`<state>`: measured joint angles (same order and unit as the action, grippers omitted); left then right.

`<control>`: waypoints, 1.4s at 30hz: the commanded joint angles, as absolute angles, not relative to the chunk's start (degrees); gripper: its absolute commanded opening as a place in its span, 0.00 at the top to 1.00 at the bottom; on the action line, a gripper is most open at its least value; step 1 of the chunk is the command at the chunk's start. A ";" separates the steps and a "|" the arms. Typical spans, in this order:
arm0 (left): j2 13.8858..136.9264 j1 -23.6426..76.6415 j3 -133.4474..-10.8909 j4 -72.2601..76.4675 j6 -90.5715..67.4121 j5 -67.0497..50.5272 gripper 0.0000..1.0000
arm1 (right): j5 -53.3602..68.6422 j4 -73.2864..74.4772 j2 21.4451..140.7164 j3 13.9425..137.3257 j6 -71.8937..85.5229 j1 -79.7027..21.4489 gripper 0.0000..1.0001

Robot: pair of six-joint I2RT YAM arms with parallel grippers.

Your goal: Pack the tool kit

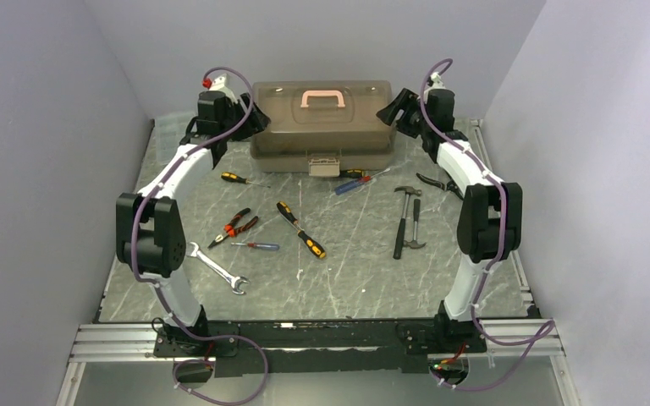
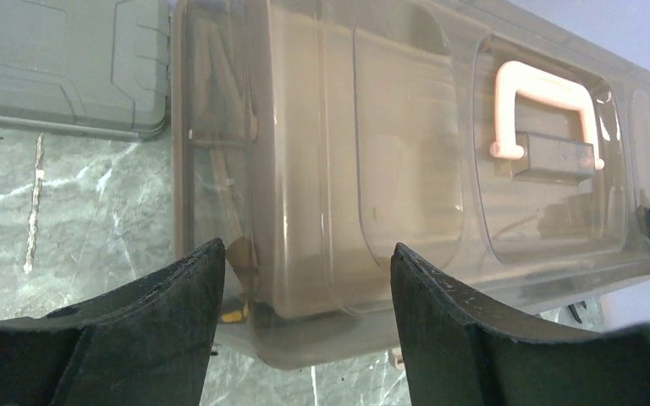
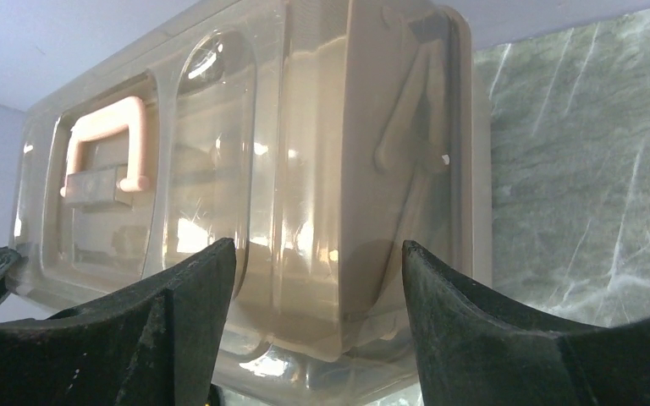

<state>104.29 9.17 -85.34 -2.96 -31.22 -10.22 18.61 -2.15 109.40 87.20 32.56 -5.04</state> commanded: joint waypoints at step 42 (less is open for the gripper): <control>99.52 11.61 -85.51 -13.12 -35.25 -17.87 0.16 | 34.95 18.36 114.26 94.39 27.77 -7.85 0.15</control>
<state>98.39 14.66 -81.97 -13.58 -38.09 -15.44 28.86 10.72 117.01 100.73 25.30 1.37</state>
